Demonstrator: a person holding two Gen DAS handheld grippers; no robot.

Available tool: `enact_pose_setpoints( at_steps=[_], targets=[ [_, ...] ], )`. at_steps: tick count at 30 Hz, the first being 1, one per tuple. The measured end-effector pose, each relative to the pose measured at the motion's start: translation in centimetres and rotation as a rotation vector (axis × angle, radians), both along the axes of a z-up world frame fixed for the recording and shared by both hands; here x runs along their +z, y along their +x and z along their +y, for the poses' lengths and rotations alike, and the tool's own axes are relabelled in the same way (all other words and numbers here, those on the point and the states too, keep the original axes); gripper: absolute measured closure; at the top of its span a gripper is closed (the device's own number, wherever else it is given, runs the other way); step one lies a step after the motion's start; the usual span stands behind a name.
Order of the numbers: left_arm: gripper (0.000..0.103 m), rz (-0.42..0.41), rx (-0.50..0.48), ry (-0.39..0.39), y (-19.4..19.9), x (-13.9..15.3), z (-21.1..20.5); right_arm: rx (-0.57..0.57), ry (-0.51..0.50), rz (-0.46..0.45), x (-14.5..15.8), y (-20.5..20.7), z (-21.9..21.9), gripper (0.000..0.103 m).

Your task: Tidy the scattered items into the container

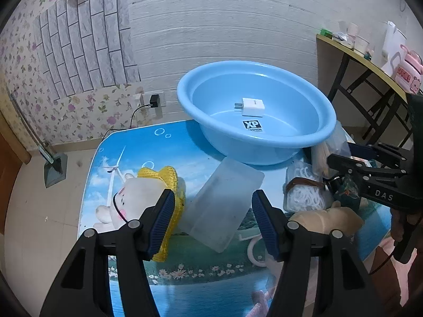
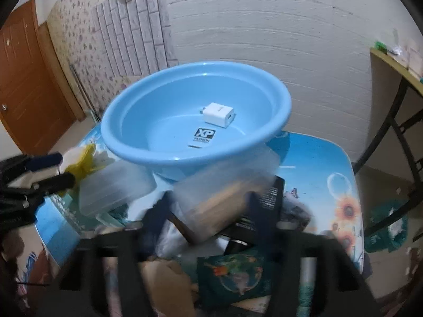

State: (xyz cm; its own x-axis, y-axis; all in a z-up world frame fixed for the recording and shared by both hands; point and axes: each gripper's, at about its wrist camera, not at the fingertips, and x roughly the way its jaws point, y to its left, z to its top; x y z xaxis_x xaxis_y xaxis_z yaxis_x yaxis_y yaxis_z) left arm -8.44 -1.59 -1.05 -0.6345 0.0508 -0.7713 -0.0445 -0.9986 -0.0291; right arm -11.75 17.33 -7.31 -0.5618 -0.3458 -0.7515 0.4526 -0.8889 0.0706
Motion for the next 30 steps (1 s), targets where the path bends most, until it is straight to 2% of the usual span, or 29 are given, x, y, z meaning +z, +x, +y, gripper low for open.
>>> enact_pose_setpoints(
  at_steps=[2,6,8,9,13,15,19,23,30],
  targets=[
    [0.043,-0.004,0.005,0.008,-0.1,-0.2,-0.2,0.011,0.002,0.004,0.1,0.1,0.3,0.056],
    [0.043,-0.016,0.008,0.015,-0.3,-0.7,-0.4,0.014,-0.026,-0.058,-0.2,0.1,0.8,0.056],
    [0.043,-0.022,0.007,0.018,-0.5,-0.9,-0.4,-0.020,-0.021,-0.079,-0.4,-0.1,0.5,0.039],
    [0.043,-0.023,0.006,0.018,-0.5,-0.9,-0.4,-0.043,-0.026,-0.097,-0.6,-0.2,0.3,0.036],
    [0.043,-0.022,0.005,0.012,-0.6,-1.1,-0.4,-0.113,-0.070,-0.132,-0.9,-1.0,-0.3,0.035],
    [0.043,-0.023,0.008,0.007,-0.6,-1.1,-0.5,-0.139,-0.045,-0.118,-1.0,-1.2,-0.3,0.057],
    [0.043,-0.028,0.028,0.008,-0.5,-1.5,-1.5,-0.160,-0.069,-0.120,-0.7,-1.0,1.2,0.064],
    [0.043,-0.025,0.049,0.013,-0.4,-1.7,-2.5,-0.212,-0.080,-0.077,0.4,-0.3,3.5,0.067],
    [0.043,-0.014,0.050,0.009,-0.2,-1.5,-3.0,-0.244,-0.130,0.045,4.7,0.7,5.6,0.072]
  ],
)
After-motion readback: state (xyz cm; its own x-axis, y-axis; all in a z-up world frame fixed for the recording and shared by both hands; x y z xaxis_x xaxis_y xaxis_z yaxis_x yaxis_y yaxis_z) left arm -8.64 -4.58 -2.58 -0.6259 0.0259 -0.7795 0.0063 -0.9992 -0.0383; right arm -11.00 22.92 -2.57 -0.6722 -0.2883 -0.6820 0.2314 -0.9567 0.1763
